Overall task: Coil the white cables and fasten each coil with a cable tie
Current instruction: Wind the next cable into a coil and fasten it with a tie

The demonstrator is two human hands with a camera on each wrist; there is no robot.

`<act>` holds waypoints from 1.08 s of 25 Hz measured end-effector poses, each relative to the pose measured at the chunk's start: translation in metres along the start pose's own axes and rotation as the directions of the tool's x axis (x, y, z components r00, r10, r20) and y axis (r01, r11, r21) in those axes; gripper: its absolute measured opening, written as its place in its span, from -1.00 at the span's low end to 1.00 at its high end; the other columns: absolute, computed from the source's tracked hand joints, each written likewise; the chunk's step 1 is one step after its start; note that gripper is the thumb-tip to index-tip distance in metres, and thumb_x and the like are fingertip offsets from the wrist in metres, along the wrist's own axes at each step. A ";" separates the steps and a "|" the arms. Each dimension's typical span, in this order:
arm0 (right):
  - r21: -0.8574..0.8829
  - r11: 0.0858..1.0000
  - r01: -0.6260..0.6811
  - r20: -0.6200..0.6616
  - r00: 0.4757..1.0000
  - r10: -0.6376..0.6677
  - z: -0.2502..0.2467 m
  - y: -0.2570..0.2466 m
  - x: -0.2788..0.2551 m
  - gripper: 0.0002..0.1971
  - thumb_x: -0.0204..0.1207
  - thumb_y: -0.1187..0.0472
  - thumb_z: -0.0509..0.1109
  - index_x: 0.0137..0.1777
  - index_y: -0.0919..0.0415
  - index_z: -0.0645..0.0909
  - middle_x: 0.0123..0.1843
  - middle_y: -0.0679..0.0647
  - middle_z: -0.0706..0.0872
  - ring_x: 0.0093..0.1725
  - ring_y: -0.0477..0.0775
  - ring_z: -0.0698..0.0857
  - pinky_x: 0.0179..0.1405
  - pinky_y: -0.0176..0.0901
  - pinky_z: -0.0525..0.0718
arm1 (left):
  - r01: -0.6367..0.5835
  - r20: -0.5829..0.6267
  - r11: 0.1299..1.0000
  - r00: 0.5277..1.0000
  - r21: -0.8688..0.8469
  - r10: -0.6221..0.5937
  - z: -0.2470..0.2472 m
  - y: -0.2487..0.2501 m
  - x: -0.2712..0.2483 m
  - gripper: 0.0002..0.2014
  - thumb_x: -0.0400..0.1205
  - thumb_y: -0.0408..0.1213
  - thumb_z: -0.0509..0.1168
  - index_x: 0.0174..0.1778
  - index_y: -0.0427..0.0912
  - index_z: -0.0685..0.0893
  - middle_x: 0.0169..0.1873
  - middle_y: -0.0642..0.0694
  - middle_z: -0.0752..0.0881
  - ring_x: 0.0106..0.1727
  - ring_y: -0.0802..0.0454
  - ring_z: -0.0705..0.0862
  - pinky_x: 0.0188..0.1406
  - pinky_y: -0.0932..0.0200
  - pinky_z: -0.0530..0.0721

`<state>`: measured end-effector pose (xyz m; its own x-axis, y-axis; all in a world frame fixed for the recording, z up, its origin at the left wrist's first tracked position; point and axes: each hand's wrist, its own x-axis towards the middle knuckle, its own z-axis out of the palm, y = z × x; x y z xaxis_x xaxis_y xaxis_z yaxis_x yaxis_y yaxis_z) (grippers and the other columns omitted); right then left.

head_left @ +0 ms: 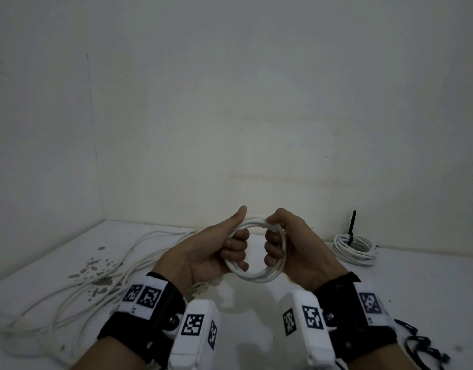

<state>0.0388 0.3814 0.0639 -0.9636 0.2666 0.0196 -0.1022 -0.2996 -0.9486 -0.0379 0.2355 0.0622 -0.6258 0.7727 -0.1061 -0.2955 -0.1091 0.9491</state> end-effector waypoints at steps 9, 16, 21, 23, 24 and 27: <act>0.108 0.993 0.050 0.000 0.999 -0.051 -0.006 -0.006 0.005 -0.74 0.56 0.31 0.42 -0.39 0.23 0.58 -0.44 0.06 0.25 -0.59 0.00 0.25 -0.62 -0.16 0.34 | -0.121 -0.121 0.991 0.984 0.057 0.128 0.005 0.006 0.005 -0.51 0.61 0.23 0.25 -0.42 -0.11 0.45 -0.57 0.07 0.18 -0.61 0.18 0.11 -0.66 0.34 0.20; 0.066 0.996 0.055 0.031 0.998 -0.057 -0.005 0.000 0.006 -0.86 0.56 0.33 0.43 -0.23 0.31 0.59 -0.46 0.08 0.32 -0.56 0.02 0.30 -0.57 -0.13 0.43 | -0.073 -0.178 0.996 0.981 0.056 0.082 -0.004 0.005 0.005 -0.53 0.65 0.04 0.33 -0.49 -0.07 0.36 -0.62 0.06 0.18 -0.65 0.16 0.12 -0.65 0.31 0.19; 0.050 0.994 0.094 0.040 0.995 -0.096 -0.007 0.004 0.009 -0.86 0.62 0.28 0.41 -0.17 0.30 0.62 -0.43 0.07 0.38 -0.53 0.01 0.34 -0.54 -0.14 0.50 | -0.086 -0.214 0.995 0.972 0.044 0.093 -0.002 0.003 0.007 -0.54 0.67 0.09 0.29 -0.46 -0.06 0.36 -0.60 0.06 0.18 -0.63 0.15 0.13 -0.65 0.30 0.24; 0.027 0.994 0.106 0.038 0.994 -0.107 -0.006 0.006 0.010 -0.81 0.66 0.19 0.39 -0.19 0.21 0.60 -0.44 0.03 0.34 -0.52 -0.03 0.28 -0.58 -0.20 0.41 | -0.112 -0.227 0.994 0.968 0.008 0.111 0.001 0.004 0.008 -0.56 0.70 0.05 0.26 -0.43 -0.08 0.38 -0.63 0.07 0.21 -0.65 0.16 0.14 -0.68 0.31 0.24; -0.004 0.993 0.114 0.037 0.993 -0.114 -0.007 0.007 0.009 -0.79 0.67 0.16 0.39 -0.20 0.18 0.58 -0.43 0.01 0.31 -0.52 -0.04 0.25 -0.59 -0.22 0.38 | -0.122 -0.233 0.993 0.965 0.006 0.120 0.002 0.005 0.008 -0.58 0.71 0.02 0.25 -0.41 -0.09 0.38 -0.65 0.07 0.23 -0.67 0.16 0.15 -0.69 0.31 0.24; -0.102 0.988 0.113 0.067 0.992 -0.107 -0.009 0.009 0.005 -0.80 0.70 0.17 0.34 -0.16 0.19 0.51 -0.44 0.00 0.32 -0.51 -0.04 0.24 -0.58 -0.22 0.35 | -0.144 -0.263 0.989 0.954 0.019 0.144 0.005 0.003 0.010 -0.61 0.72 -0.04 0.25 -0.37 -0.14 0.41 -0.67 0.07 0.26 -0.68 0.16 0.16 -0.70 0.29 0.26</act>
<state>0.0351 0.3881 0.0530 -0.9616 0.2350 0.1419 -0.1848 -0.1722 -0.9676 -0.0413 0.2466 0.0653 -0.8294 0.5571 -0.0424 -0.1886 -0.2077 0.9598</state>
